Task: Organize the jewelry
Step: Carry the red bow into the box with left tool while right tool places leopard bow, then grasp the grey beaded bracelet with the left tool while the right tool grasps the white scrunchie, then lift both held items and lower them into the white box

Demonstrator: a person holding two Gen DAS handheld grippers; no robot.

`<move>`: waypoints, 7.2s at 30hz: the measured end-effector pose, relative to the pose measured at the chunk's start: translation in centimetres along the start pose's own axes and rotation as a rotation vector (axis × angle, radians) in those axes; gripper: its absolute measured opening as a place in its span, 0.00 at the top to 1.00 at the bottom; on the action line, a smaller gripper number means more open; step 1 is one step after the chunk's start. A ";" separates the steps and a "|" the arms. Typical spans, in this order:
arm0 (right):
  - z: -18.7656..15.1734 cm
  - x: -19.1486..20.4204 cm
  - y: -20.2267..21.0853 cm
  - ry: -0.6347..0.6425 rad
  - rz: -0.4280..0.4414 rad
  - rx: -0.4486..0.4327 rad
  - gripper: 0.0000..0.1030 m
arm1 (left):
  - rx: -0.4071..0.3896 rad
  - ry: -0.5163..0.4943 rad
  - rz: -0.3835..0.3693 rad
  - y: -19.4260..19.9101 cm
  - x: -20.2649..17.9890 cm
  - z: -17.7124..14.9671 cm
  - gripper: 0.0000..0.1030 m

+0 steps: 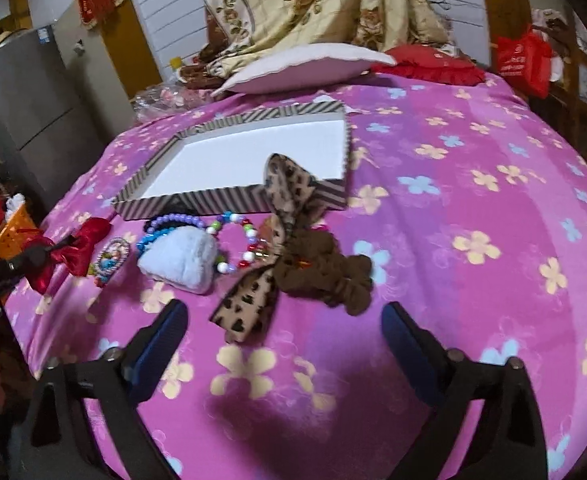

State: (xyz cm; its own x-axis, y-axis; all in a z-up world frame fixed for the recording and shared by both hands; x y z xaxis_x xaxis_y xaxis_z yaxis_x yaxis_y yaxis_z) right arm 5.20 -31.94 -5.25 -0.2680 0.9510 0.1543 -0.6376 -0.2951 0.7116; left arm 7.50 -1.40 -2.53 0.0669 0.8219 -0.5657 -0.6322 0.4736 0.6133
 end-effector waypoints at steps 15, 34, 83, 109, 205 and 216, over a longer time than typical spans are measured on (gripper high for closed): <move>1.4 -1.2 -4.4 0.038 -0.123 0.069 0.67 | -0.074 0.026 0.089 -0.1 0.5 -0.5 1.00; 3.4 -0.3 2.6 -0.056 0.003 -0.171 0.72 | -0.110 0.040 0.036 -0.3 0.3 1.5 1.00; 9.1 -1.6 -8.3 0.043 -0.103 -0.033 0.57 | 0.061 -0.141 0.294 -10.9 6.6 8.7 0.98; 1.9 5.3 -2.2 0.051 0.031 -0.052 0.42 | 0.046 -0.216 0.150 -4.2 7.0 1.9 0.74; 13.9 2.8 -8.0 -0.002 -0.011 -0.189 0.75 | -0.205 0.132 0.222 -11.5 2.9 12.1 1.00; 15.3 0.8 -16.6 -0.094 -0.030 -0.030 0.70 | -0.177 0.212 0.364 -14.8 8.4 14.8 1.00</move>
State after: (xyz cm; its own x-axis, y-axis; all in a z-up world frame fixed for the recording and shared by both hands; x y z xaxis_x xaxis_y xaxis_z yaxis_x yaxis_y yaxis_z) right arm 26.55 -24.86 -6.45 -0.1806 0.9635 0.1975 -0.6661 -0.2675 0.6963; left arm 28.86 3.13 -8.20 -0.3320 0.8330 -0.4425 -0.7088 0.0892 0.6998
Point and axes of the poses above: each gripper's, at about its wrist camera, not at the fingertips, and y roughly against the way its jaws point, x to its left, z to its top, the point moved 7 cm from there along -y, roughly the way its jaws point, and after that the axes turned 8 degrees about y, right-handed, at the moved point
